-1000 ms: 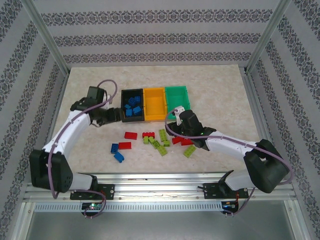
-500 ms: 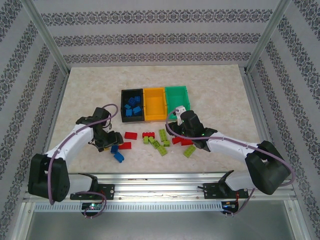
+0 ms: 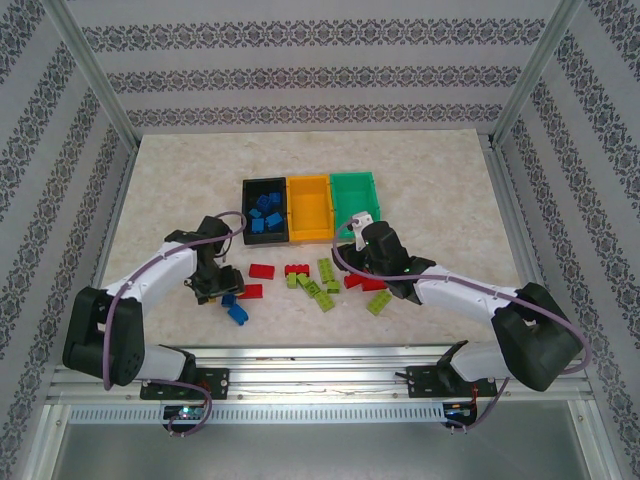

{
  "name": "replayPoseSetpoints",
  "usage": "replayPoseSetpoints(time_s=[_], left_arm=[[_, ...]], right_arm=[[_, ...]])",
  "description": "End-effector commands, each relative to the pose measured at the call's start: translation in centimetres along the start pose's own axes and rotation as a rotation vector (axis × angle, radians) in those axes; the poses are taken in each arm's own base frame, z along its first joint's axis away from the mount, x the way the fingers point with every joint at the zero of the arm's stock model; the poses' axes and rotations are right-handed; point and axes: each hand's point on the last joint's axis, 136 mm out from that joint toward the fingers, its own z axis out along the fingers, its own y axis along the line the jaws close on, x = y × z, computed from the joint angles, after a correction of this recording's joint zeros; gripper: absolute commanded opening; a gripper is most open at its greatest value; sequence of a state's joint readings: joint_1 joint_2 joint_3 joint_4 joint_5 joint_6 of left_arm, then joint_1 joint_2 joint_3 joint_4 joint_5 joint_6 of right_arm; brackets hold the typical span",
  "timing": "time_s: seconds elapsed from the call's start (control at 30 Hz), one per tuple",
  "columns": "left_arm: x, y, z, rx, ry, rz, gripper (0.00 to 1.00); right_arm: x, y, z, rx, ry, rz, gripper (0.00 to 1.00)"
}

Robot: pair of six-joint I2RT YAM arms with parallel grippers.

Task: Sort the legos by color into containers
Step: Pick up the lego from the bottom-left of the table, then place the lego in the container.

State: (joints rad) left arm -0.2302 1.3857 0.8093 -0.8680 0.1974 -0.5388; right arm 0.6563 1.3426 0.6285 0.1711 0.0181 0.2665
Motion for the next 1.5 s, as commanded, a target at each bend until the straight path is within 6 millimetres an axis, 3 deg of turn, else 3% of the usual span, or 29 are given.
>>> replayPoseSetpoints(time_s=[0.0, 0.17, 0.53, 0.73, 0.9, 1.13, 1.33, 1.47], left_arm=[[0.7, 0.4, 0.8, -0.039, 0.024, -0.004, 0.63], [0.4, 0.7, 1.8, -0.057, 0.023, 0.001, 0.62], [-0.6, 1.9, 3.3, -0.126, -0.011, 0.021, 0.55], [-1.3, 0.9, 3.3, -0.078, -0.033, 0.027, 0.42], [-2.0, -0.3, 1.2, -0.027, -0.078, 0.043, 0.33], [-4.1, -3.3, -3.7, 0.098, -0.204, 0.063, 0.27], [-7.2, -6.1, -7.1, 0.172, -0.304, 0.099, 0.26], [-10.5, -8.3, -8.1, 0.183, -0.338, 0.143, 0.27]], right_arm=[[-0.8, -0.5, -0.6, 0.021, -0.048, 0.025, 0.57], [-1.3, -0.6, -1.7, 0.019, -0.098, 0.025, 0.57], [-1.3, -1.1, -1.6, 0.038, -0.094, 0.035, 0.57], [-1.2, -1.4, -1.4, 0.046, -0.09, 0.038, 0.57], [-1.1, -1.4, -1.3, 0.044, -0.096, 0.04, 0.57], [-1.1, -1.2, -1.1, 0.031, -0.089, 0.047, 0.57], [-1.1, -1.0, -1.1, 0.019, -0.09, 0.055, 0.57], [-1.1, -0.7, -1.1, 0.005, -0.085, 0.059, 0.57]])
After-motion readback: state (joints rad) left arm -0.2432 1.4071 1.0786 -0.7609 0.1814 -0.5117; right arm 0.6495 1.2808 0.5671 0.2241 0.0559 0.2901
